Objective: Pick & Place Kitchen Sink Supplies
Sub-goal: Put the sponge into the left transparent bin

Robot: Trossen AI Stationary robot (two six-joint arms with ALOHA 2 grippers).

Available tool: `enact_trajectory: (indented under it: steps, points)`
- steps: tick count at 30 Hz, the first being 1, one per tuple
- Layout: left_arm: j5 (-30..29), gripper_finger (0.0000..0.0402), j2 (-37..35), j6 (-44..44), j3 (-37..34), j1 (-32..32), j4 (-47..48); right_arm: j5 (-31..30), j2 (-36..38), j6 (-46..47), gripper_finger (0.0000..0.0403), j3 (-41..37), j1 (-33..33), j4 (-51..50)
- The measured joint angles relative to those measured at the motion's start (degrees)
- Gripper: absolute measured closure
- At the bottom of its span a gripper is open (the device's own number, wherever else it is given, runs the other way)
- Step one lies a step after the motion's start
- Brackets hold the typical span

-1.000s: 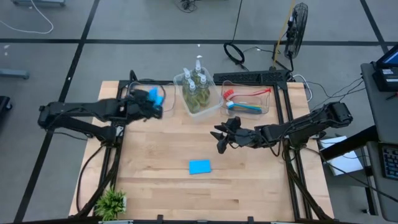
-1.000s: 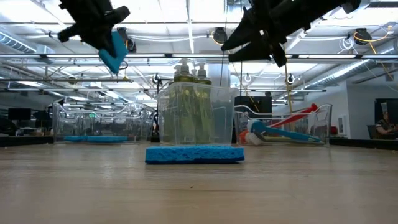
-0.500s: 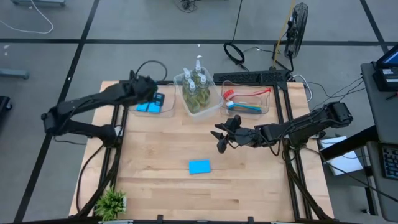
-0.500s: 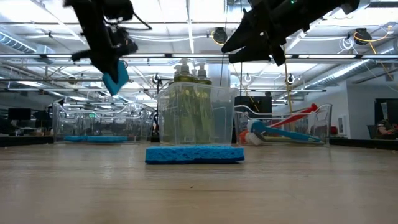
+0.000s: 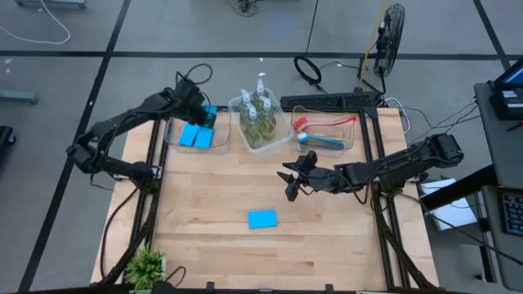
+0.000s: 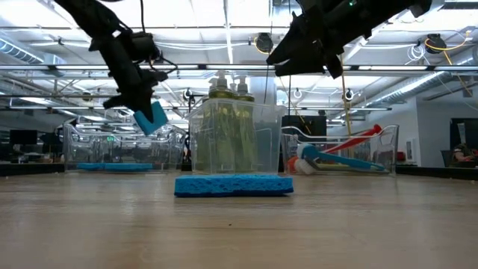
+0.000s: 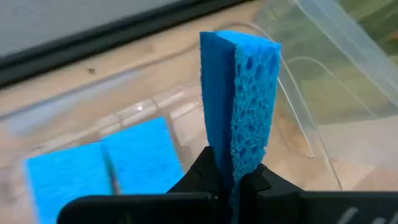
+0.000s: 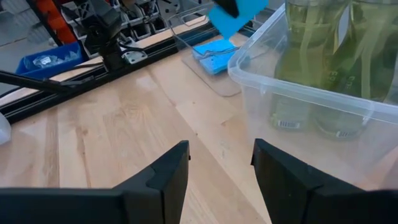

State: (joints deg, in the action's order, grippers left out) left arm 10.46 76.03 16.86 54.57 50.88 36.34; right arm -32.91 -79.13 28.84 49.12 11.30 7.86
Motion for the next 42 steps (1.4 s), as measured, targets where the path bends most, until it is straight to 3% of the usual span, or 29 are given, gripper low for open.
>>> enact_trajectory:
  steps: [8,22,33,42]
  points:
    - [4.3,0.0393,0.6,4.1,-9.4,-0.9,-11.1,0.0,0.0,0.3,0.0238,0.0,-0.4,0.0]
    - [7.1,0.0391,5.6,4.7,-13.9,-0.7,-21.9,0.1,0.0,0.4,0.0238,0.0,-0.8,0.5]
    - [5.9,0.0316,6.5,3.5,-13.9,-0.8,-22.9,0.2,0.0,0.4,0.0238,0.0,-1.1,0.7]
    - [3.0,0.0206,6.2,2.1,-13.9,-0.5,-21.5,0.6,0.0,0.4,0.0238,0.0,-1.2,0.9]
